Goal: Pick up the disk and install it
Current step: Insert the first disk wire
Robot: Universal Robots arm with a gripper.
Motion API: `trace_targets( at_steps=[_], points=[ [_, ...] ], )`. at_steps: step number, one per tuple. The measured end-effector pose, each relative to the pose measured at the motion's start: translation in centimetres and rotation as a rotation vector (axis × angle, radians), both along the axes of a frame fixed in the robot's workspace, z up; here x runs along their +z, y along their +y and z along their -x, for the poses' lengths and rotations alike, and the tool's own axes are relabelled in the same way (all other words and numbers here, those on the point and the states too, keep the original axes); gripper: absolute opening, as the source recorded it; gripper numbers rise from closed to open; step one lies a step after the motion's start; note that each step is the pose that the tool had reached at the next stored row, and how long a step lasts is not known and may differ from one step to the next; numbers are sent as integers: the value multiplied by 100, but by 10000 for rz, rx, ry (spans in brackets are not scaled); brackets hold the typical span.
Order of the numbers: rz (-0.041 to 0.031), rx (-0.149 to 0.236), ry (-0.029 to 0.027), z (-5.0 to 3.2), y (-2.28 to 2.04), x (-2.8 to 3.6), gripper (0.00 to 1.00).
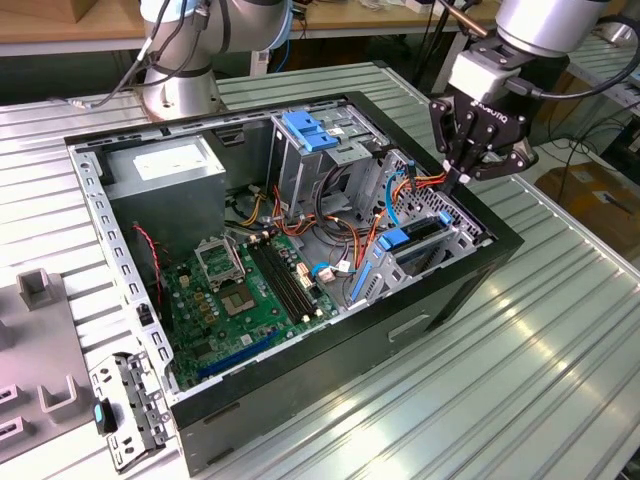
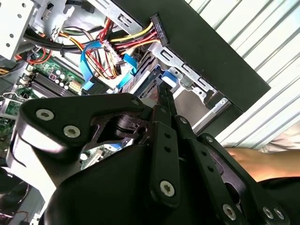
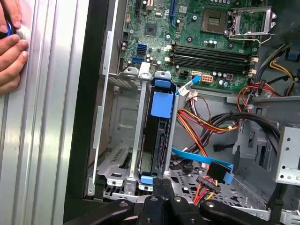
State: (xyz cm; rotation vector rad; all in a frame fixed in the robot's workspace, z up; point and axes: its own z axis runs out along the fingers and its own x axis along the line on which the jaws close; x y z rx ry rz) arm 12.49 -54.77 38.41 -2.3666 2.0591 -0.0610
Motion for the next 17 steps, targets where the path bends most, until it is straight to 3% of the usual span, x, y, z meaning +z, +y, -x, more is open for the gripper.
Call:
trace_targets(
  at_steps=[9, 17],
  points=[
    [0, 710, 0, -74, 16, 0, 11],
    [1, 1162, 0, -104, 78, -4, 11]
  ],
)
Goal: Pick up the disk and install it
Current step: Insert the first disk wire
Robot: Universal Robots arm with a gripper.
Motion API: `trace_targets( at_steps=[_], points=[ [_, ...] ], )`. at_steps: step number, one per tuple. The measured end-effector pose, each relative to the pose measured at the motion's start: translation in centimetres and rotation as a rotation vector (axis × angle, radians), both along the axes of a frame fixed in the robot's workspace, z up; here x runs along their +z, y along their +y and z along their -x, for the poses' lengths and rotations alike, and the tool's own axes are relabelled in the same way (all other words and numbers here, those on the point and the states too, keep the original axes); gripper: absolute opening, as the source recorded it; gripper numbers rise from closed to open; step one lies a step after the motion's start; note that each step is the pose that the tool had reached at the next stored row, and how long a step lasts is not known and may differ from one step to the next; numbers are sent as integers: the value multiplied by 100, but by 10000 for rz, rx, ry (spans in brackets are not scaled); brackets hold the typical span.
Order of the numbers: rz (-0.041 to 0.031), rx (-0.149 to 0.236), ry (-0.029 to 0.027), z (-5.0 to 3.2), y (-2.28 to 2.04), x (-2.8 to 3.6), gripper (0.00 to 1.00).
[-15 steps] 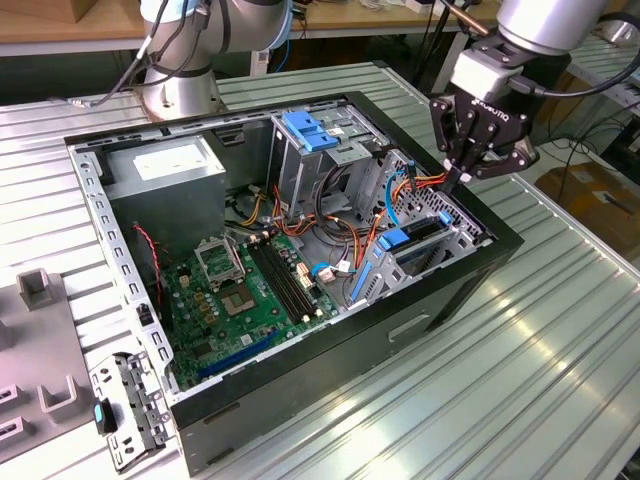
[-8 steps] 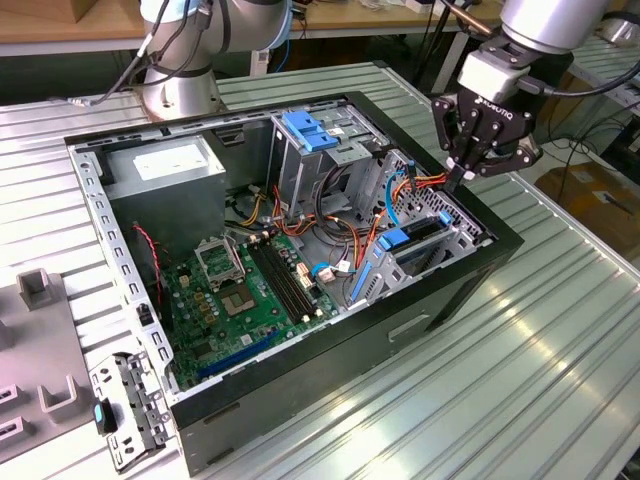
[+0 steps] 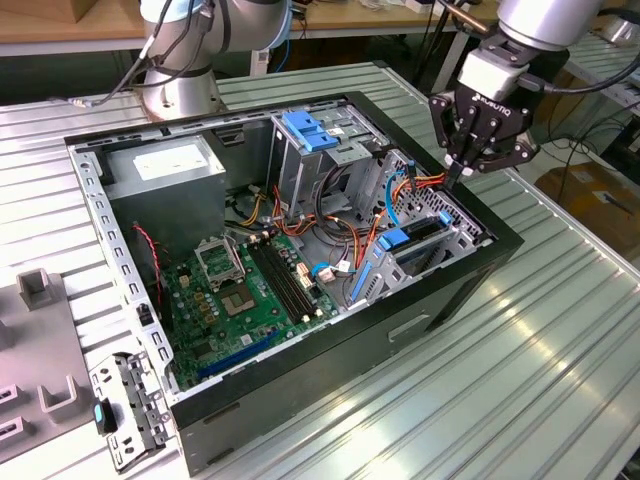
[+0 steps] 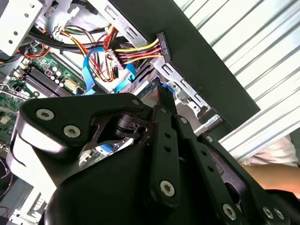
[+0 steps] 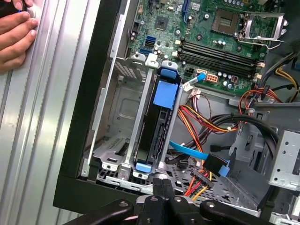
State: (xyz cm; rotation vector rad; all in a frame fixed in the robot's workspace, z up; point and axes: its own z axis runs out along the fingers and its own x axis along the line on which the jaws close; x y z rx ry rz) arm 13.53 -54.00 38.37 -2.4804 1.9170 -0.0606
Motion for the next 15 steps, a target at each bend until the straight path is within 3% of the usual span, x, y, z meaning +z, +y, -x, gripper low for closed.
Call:
trace_targets(
  at_steps=[12, 15],
  points=[
    [10, 591, 0, -104, 56, -13, 11],
    [10, 988, -1, -128, 62, -16, 11]
  ],
)
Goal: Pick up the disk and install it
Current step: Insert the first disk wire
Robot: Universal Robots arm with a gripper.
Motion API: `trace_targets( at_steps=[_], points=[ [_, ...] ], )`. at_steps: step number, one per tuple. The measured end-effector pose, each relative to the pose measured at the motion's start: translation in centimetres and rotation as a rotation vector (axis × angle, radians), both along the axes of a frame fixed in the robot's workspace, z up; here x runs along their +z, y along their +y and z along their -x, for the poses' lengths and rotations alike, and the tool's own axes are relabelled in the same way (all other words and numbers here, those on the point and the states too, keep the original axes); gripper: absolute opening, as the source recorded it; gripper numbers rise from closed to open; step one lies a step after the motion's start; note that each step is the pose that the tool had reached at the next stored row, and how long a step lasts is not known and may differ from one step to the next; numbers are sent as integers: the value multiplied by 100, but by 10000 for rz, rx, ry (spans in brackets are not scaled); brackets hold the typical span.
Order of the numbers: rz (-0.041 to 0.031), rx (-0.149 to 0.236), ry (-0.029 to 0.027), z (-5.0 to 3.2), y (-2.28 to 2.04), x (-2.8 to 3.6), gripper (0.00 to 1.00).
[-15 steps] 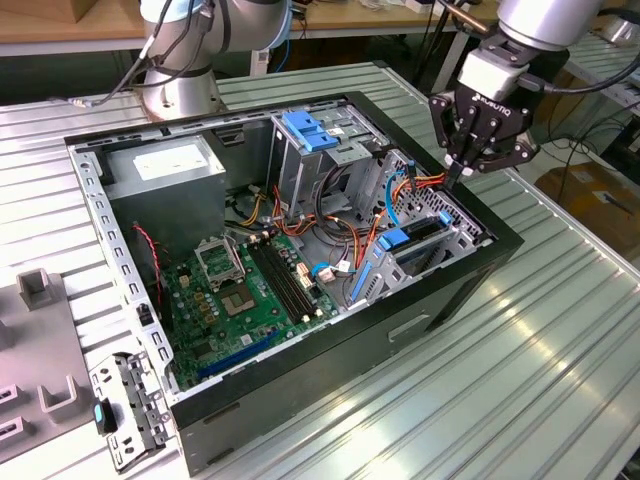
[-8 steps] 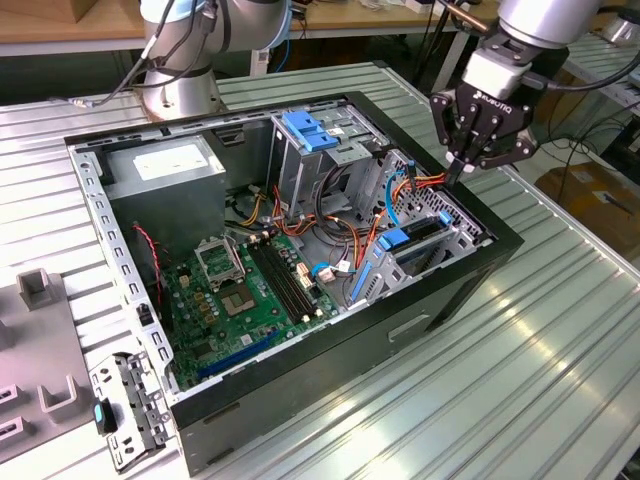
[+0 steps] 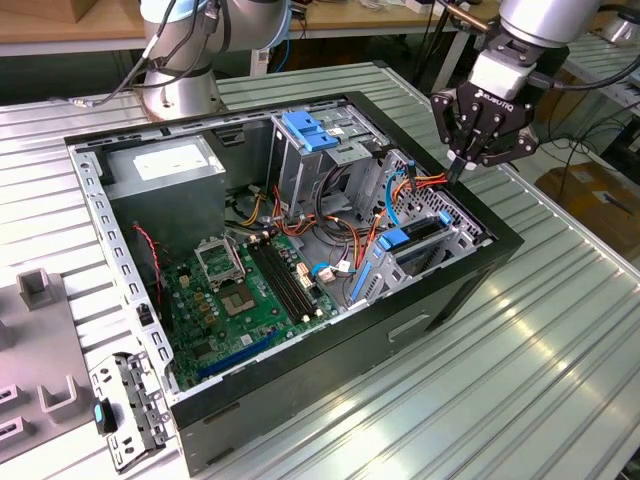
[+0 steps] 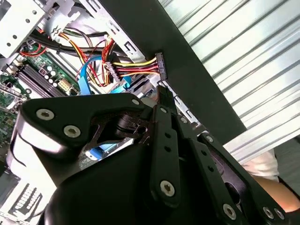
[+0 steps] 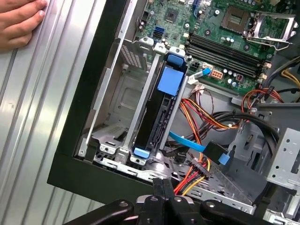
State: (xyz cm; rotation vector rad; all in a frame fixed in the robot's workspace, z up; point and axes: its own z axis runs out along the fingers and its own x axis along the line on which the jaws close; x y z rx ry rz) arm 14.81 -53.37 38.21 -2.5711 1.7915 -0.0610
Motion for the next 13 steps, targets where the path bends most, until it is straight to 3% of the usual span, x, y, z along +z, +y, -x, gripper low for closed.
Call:
trace_targets(
  at_steps=[7, 9, 13],
  points=[
    [-1, 1398, 0, -11, 0, -4, 11],
    [0, 1613, 0, -20, 0, -5, 11],
    [14, 1686, 1, -41, 21, -8, 11]
  ],
)
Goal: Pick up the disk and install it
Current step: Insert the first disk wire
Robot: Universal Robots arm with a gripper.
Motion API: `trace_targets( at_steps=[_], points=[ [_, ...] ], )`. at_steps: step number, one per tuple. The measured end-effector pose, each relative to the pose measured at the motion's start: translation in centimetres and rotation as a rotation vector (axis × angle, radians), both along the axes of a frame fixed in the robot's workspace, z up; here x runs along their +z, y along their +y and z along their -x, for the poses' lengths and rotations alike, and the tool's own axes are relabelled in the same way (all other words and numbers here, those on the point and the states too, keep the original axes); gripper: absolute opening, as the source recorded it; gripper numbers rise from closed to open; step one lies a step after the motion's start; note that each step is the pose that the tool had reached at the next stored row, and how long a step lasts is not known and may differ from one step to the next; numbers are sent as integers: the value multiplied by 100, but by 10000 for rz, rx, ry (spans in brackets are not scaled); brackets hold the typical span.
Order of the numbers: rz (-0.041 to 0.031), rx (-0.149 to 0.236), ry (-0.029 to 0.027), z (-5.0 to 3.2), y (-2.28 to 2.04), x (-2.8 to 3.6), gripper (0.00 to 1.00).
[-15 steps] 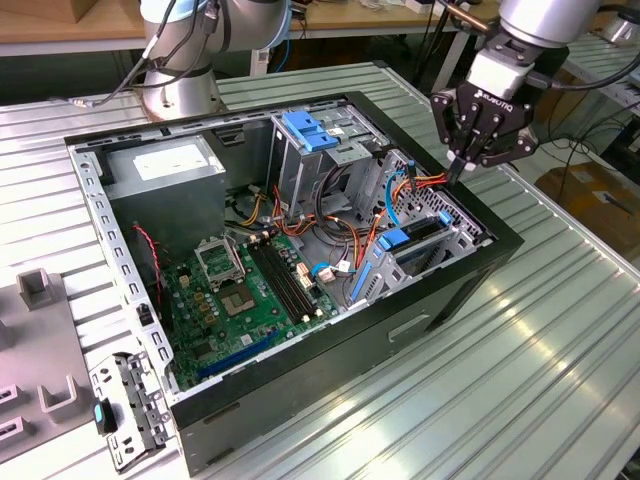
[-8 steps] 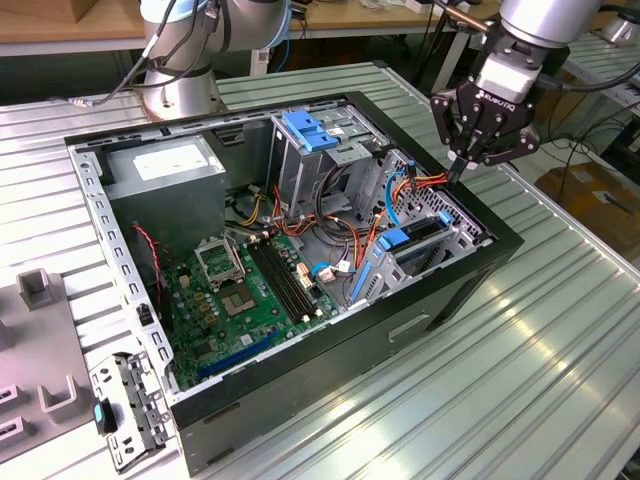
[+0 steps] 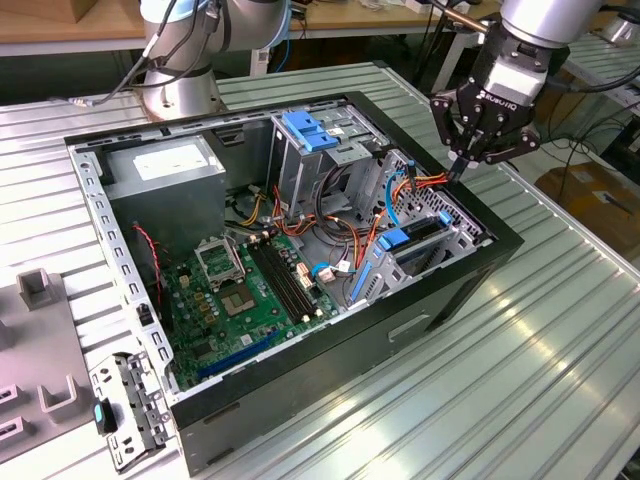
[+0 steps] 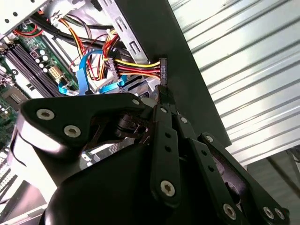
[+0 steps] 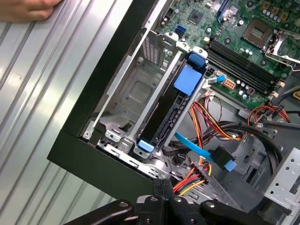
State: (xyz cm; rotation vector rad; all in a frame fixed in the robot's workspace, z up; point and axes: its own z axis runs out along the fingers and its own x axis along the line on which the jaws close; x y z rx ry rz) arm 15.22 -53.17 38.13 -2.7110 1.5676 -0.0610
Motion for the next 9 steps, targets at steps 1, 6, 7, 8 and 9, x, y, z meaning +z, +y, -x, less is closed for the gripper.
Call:
trace_targets(
  at_steps=[1, 6, 7, 8, 9],
  points=[
    [15, 16, 0, -7, 10, -2, 11],
    [52, 354, 0, -31, 48, -9, 18],
    [54, 470, 0, -32, 49, -9, 18],
    [55, 795, -1, -33, 50, -11, 18],
    [53, 1028, -2, -34, 50, -13, 18]
  ],
)
